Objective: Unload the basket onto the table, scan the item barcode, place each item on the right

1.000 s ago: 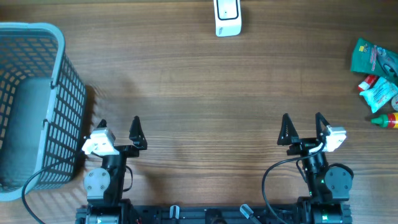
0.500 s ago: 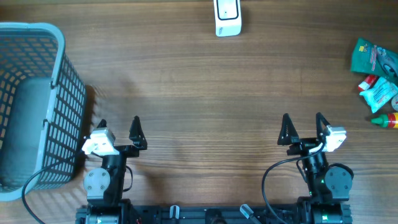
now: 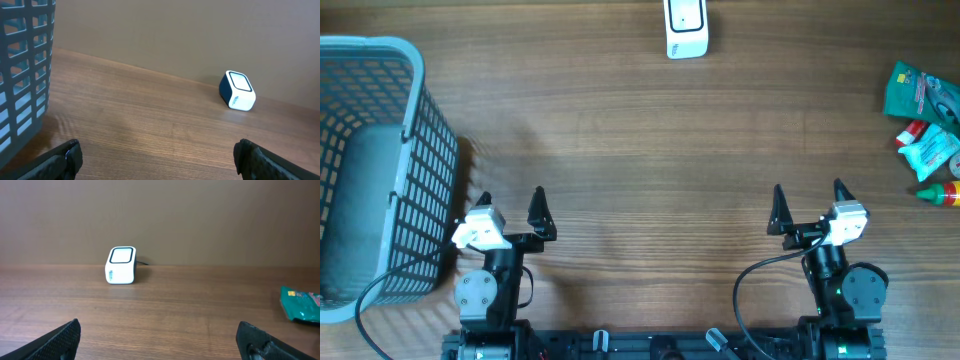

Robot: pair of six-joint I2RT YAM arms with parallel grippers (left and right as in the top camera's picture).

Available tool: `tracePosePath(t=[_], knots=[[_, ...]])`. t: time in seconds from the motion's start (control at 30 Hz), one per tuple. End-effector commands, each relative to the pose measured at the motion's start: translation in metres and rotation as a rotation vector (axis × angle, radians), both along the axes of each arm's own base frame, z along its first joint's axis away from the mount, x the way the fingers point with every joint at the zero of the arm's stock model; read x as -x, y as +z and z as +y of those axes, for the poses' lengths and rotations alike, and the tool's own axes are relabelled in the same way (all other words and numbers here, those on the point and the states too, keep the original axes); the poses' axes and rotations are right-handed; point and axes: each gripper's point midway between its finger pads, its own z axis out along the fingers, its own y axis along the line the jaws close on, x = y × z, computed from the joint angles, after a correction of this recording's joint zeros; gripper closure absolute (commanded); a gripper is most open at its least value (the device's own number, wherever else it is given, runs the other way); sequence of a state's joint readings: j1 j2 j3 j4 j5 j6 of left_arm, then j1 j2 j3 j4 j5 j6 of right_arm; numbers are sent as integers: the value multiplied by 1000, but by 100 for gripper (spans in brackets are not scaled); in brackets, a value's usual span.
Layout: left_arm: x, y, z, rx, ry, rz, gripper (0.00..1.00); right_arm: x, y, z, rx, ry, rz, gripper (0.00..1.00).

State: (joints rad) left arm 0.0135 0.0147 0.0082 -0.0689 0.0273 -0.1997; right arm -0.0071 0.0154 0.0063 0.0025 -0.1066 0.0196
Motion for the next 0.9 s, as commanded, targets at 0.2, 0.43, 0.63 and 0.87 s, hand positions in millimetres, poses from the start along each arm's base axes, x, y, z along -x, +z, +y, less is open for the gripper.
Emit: tracePosePath(t=[0.2, 0.43, 0.63, 0.87], knots=[[0, -1, 1, -5, 0, 0, 0, 1, 2, 0, -31, -6, -8, 0], [0, -1, 1, -5, 0, 0, 0, 1, 2, 0, -43, -6, -7, 0], [0, -1, 1, -5, 0, 0, 0, 0, 2, -1, -42, -8, -7, 0], [0, -1, 1, -5, 0, 0, 0, 0, 2, -1, -42, -8, -6, 0]])
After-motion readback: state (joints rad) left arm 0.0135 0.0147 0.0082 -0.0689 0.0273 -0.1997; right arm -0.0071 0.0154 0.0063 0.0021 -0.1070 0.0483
